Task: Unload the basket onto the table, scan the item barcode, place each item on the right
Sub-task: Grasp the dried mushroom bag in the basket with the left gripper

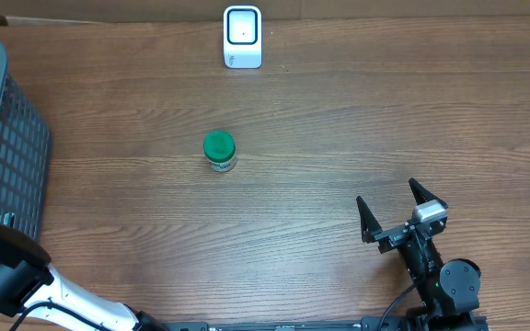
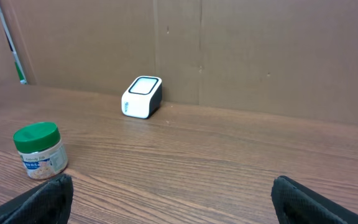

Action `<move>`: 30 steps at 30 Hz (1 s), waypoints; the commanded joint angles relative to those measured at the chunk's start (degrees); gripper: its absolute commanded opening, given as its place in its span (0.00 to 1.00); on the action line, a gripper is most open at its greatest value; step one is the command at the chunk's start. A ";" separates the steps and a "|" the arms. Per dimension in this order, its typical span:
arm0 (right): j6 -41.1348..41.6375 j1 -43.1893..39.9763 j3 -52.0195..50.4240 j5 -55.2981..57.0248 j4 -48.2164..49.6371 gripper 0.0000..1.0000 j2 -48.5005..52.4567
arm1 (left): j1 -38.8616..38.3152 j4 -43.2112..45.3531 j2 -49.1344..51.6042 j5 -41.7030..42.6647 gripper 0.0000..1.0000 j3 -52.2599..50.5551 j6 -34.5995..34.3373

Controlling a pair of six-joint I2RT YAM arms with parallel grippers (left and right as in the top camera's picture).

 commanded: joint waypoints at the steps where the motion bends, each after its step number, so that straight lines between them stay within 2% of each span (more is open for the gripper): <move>1: 0.24 0.20 -0.61 -0.26 0.31 1.00 -0.57 | 0.66 2.64 0.48 -6.29 1.00 -4.59 1.20; 6: 0.24 0.20 -0.61 -0.26 0.31 1.00 -0.57 | 2.91 9.51 0.61 -4.72 1.00 -11.19 5.84; 12: 0.24 0.20 -0.61 -0.26 0.31 1.00 -0.57 | 3.43 19.96 0.72 -0.04 1.00 -19.89 16.17; 18: 0.24 0.20 -0.61 -0.26 0.31 1.00 -0.57 | 3.43 29.92 0.72 1.97 1.00 -27.19 18.25; 23: 0.22 0.20 -0.61 -0.26 0.31 1.00 -0.57 | 3.43 35.95 0.74 10.03 1.00 -31.78 22.29; 30: 0.24 0.20 -0.61 -0.26 0.31 1.00 -0.57 | 3.43 41.99 0.98 10.49 1.00 -36.81 22.27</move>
